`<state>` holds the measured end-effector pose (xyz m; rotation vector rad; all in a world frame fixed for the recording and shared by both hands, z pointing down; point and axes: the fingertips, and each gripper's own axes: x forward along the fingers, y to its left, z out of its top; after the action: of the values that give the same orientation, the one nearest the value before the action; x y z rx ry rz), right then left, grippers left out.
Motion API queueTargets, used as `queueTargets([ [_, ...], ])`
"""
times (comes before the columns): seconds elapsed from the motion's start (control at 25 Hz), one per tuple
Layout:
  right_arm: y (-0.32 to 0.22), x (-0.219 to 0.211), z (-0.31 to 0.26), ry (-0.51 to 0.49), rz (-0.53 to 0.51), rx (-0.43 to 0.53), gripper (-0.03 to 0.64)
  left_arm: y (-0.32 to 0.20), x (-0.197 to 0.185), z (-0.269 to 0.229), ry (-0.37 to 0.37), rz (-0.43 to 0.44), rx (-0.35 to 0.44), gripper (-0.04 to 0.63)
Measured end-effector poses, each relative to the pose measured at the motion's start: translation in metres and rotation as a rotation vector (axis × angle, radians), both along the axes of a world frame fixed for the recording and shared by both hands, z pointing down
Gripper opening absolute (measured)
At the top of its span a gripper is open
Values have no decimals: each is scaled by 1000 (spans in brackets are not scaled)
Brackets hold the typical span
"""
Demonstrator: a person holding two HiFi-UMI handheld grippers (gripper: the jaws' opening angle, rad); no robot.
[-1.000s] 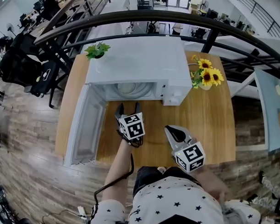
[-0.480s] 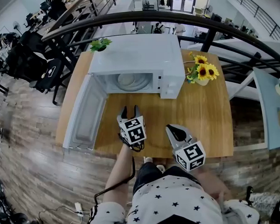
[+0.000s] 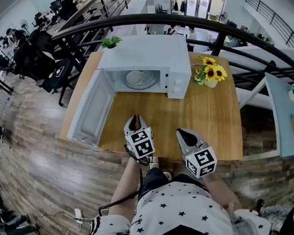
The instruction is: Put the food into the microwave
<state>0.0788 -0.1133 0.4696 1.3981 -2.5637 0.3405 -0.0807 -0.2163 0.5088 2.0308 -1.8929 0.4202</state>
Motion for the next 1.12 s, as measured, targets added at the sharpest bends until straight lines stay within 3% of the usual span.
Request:
queueTargets([
  [0.68,54,-10,-11,-33,-20,40,6,106,5,-26,34,34,40,6],
  [1.12,73,-19,-9,-39,-25,46,6,150,0,-20,96,91,10,5],
])
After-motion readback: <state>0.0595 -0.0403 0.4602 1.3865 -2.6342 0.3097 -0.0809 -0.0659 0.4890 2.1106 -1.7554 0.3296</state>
